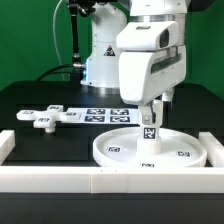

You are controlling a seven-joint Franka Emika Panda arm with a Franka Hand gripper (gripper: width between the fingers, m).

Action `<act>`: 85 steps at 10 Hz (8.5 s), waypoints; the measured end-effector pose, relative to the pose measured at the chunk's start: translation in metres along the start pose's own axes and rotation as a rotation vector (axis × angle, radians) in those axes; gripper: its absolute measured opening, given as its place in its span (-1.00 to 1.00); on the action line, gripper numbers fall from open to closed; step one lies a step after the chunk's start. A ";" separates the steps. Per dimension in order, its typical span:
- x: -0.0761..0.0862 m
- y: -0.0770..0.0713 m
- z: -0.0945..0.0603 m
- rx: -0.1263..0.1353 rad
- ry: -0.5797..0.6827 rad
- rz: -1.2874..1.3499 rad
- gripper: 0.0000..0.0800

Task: Assemble round table

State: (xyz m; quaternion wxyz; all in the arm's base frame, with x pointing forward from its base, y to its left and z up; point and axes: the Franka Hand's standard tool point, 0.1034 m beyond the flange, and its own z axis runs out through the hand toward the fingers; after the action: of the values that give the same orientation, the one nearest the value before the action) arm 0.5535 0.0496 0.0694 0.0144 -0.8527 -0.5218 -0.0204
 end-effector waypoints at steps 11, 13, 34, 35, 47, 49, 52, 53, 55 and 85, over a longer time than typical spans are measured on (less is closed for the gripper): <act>-0.010 0.005 0.001 -0.005 -0.018 -0.229 0.02; -0.009 0.004 0.001 -0.001 -0.019 -0.106 0.02; -0.008 0.009 0.001 0.064 0.025 1.975 0.02; -0.008 0.008 0.001 0.067 0.025 1.990 0.02; -0.025 -0.028 -0.042 0.052 0.066 1.665 0.62; -0.031 -0.034 -0.046 0.032 0.053 1.462 0.62; -0.065 -0.042 -0.049 0.040 0.084 1.479 0.62; -0.065 -0.045 -0.047 0.044 0.074 1.469 0.62; -0.065 -0.045 -0.045 0.045 0.073 1.449 0.62; -0.243 -0.023 0.013 -0.049 -0.019 0.491 0.62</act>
Offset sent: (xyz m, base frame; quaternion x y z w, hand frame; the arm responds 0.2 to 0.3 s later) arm 0.0010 0.0012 -0.0007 -0.0061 0.0014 -0.2006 0.9797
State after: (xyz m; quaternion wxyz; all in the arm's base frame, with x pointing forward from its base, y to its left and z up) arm 0.4226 -0.1550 0.0443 -0.0064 -0.9541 -0.2987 -0.0210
